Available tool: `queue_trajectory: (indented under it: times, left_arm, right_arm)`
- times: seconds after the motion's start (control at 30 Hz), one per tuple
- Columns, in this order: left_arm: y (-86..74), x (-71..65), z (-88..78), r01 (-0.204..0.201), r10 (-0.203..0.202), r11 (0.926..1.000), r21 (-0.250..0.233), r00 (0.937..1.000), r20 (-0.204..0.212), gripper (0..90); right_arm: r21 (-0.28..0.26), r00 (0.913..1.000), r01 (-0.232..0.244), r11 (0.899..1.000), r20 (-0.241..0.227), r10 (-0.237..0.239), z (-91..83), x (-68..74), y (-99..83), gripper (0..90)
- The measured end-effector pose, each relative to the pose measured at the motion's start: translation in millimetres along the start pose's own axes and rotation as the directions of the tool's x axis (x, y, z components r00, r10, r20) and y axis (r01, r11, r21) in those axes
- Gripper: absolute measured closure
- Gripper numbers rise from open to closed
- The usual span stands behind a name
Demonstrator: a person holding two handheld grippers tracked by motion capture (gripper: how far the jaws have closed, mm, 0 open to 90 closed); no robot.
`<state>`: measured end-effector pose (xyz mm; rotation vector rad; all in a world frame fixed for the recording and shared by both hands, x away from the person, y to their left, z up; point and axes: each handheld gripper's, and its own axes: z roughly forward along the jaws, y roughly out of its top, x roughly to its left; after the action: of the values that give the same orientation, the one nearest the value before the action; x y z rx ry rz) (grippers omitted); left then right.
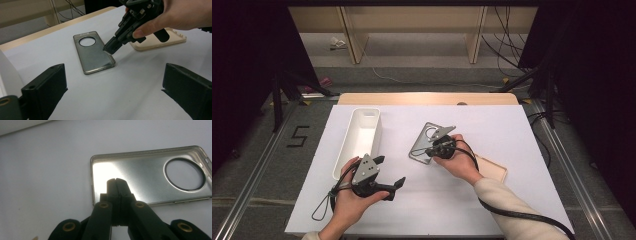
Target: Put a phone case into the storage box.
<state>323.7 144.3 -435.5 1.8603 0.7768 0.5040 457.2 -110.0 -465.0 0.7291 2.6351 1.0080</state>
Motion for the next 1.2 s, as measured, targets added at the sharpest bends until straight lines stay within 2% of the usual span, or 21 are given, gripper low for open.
queue_trajectory:
  times: [0.27, 0.47, 0.87, 1.2]
  left_arm:
    - [-0.2, -0.2, -0.2, 0.001, -0.001, 1.0000, 0.000, 1.0000, 0.002, 4.7]
    - [-0.4, -0.2, -0.7, 0.002, -0.002, 1.0000, 0.000, 1.0000, 0.003, 4.7]
    - [-0.6, -0.3, -0.7, 0.000, 0.000, 1.0000, 0.001, 1.0000, 0.004, 4.7]
    - [-0.8, -0.7, -0.5, -0.001, 0.001, 1.0000, 0.002, 1.0000, 0.006, 4.7]
  right_arm:
    - [0.052, 0.9999, 0.017, 0.999, -0.005, -0.016, 15.3, 4.3, 2.2, 90.0]
    - [0.078, 0.9996, 0.027, 0.997, -0.008, -0.026, 16.8, 5.8, 2.9, 90.0]
    - [0.127, 0.9977, 0.069, 0.990, -0.009, -0.068, 7.7, 1.5, -1.1, 90.0]
    - [0.159, 0.9976, 0.066, 0.985, 0.011, -0.068, -4.0, -8.0, -7.5, 90.0]
